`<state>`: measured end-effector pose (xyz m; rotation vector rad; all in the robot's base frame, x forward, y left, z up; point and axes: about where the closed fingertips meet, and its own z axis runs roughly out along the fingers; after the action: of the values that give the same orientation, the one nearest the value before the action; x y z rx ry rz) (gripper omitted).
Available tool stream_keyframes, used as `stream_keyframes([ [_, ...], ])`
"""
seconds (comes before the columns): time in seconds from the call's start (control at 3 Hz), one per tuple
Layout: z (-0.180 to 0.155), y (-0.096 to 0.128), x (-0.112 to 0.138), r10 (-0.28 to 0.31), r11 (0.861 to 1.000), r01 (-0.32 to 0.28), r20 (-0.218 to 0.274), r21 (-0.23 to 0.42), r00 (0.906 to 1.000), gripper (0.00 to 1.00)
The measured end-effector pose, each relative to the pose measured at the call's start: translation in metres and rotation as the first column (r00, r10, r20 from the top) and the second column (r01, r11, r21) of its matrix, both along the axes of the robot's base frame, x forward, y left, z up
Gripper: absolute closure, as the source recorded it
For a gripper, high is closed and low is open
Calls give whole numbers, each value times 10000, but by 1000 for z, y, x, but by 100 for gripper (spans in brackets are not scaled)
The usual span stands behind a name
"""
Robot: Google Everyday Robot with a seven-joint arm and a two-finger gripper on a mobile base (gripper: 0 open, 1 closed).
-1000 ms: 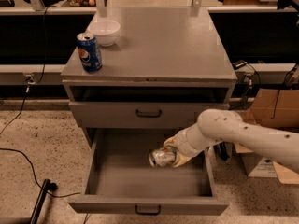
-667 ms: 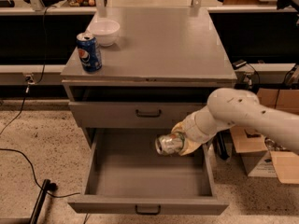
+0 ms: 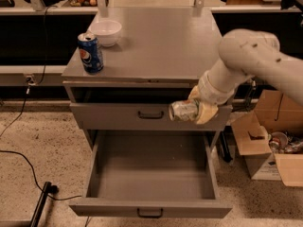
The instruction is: Pick 7up can from middle drawer and place on counter
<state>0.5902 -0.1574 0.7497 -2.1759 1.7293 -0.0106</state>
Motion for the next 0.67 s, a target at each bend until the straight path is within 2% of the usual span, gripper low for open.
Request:
stream_keyframes([
  [0.33,55,-7,31,-527,9967,519,-112,-624,9985,100],
  [0.67,106,-9,51,-863,9901,860,21,-1110,9963,100],
])
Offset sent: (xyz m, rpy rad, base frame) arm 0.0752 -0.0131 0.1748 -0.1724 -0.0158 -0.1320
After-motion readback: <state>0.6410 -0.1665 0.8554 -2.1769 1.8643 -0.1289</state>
